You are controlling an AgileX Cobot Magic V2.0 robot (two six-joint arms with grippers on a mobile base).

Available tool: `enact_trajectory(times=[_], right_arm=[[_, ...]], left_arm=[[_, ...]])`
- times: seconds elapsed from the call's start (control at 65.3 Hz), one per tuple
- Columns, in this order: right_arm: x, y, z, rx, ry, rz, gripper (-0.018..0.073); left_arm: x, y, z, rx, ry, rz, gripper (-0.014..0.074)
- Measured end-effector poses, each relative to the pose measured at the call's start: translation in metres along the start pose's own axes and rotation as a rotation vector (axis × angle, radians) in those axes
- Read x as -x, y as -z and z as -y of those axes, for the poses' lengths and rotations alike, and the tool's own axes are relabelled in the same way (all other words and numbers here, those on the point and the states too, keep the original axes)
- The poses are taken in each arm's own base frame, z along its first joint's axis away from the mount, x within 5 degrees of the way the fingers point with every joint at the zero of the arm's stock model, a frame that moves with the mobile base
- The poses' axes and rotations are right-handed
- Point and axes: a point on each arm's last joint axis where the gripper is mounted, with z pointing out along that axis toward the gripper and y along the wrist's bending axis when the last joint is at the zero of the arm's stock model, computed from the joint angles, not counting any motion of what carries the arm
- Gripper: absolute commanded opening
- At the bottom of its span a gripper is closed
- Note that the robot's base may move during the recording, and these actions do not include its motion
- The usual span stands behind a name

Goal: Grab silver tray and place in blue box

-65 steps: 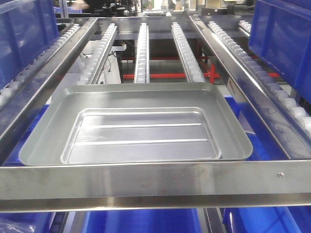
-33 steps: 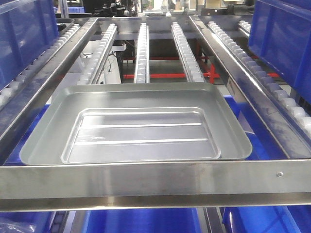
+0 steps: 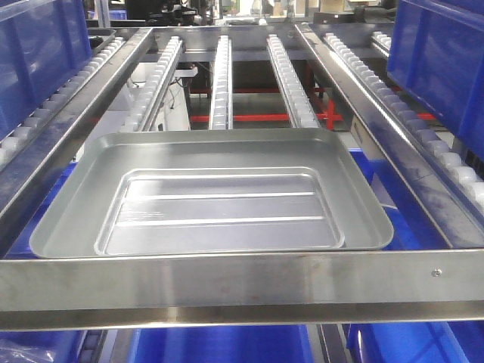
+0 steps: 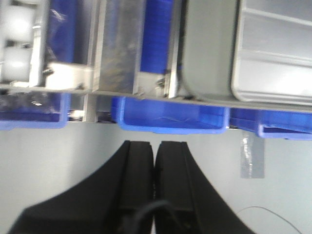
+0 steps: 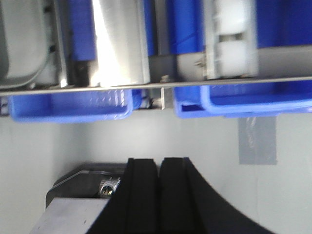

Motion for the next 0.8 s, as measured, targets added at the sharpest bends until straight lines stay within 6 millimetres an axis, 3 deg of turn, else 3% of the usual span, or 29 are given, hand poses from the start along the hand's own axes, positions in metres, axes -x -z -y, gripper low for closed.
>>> enact_trajectory(times=[0.169,0.506,0.797], right_arm=[[0.016,-0.010,-0.032,0.014,-0.001,0.010,0.0059],[0.073,-0.046,-0.096,-0.028,0.059,0.028,0.0059],[0.090,-0.079,-0.118,0.005,0.089,-0.047,0.0059]], left_arm=[[0.011,-0.018,0.019,-0.012,0.010,0.010,-0.0006],[0.034,-0.076,0.064,0.117,-0.026,-0.086,-0.0006],[0.056,-0.126,0.086,0.135,-0.039,-0.138,-0.0006]])
